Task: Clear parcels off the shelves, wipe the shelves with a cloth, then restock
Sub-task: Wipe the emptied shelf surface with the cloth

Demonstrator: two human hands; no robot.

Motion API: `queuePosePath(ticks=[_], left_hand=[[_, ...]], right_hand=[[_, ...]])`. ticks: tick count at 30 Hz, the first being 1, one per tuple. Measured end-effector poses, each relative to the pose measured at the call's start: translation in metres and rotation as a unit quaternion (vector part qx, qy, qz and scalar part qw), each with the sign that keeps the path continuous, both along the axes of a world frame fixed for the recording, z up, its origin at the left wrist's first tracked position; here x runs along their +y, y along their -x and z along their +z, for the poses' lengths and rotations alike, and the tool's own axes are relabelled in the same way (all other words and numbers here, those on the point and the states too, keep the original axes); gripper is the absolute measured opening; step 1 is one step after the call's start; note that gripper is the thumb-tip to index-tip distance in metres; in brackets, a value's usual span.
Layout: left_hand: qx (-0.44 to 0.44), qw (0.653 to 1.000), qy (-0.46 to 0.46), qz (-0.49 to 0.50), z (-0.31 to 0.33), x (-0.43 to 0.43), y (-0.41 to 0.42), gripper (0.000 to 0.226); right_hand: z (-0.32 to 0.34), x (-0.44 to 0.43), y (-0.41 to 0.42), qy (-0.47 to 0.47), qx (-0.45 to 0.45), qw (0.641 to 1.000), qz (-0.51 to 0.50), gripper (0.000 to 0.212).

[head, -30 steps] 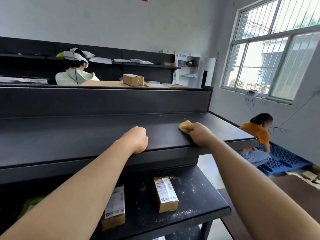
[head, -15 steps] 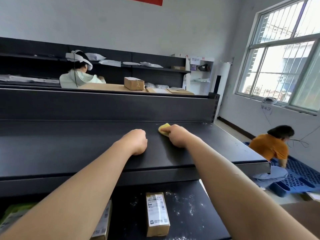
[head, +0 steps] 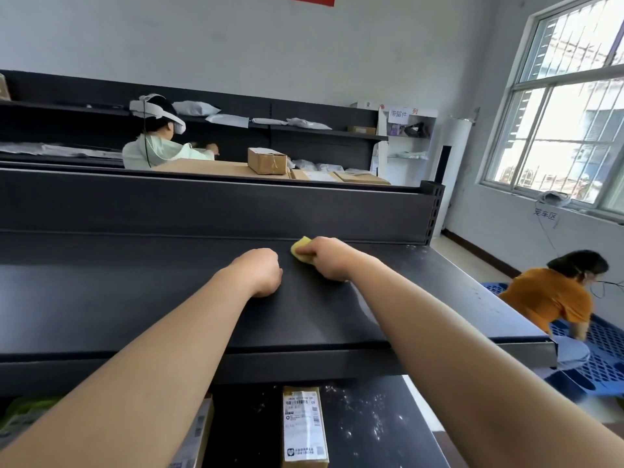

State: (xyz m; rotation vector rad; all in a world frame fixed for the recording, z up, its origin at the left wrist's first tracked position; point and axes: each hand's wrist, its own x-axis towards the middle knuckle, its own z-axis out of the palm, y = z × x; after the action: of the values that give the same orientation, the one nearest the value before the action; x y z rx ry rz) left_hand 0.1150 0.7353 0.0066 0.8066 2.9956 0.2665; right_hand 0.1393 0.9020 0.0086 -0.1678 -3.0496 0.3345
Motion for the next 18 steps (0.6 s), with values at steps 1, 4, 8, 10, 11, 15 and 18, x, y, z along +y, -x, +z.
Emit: queuePosePath(ticks=[1,4,8,10,11,15,18], left_hand=[[0.004,1.0,0.008,0.0,0.001,0.0,0.001,0.038],[0.019,0.999,0.027,-0.004,0.006,0.002,0.005,0.036],[0.026,0.999,0.047,-0.01,0.009,0.012,0.006,0.036],[0.021,0.999,0.041,-0.012,0.01,0.018,0.006,0.037],[0.018,0.999,0.037,-0.014,0.01,0.022,0.006,0.037],[0.003,0.999,0.022,-0.026,0.006,0.037,-0.001,0.037],[0.002,0.999,0.019,-0.036,0.003,0.049,-0.008,0.039]], right_hand=[[0.002,-0.005,0.008,-0.008,-0.011,1.0,0.006,0.043],[0.006,-0.014,0.024,-0.039,-0.042,0.998,0.02,0.049],[0.009,-0.003,0.036,-0.064,-0.069,0.996,-0.002,0.064],[0.011,0.014,0.031,-0.073,-0.074,0.994,-0.023,0.062],[0.011,0.025,0.026,-0.075,-0.074,0.994,-0.034,0.059],[0.013,0.076,-0.006,-0.073,-0.075,0.989,-0.105,0.051],[0.018,0.108,-0.032,-0.079,-0.099,0.979,-0.162,0.052]])
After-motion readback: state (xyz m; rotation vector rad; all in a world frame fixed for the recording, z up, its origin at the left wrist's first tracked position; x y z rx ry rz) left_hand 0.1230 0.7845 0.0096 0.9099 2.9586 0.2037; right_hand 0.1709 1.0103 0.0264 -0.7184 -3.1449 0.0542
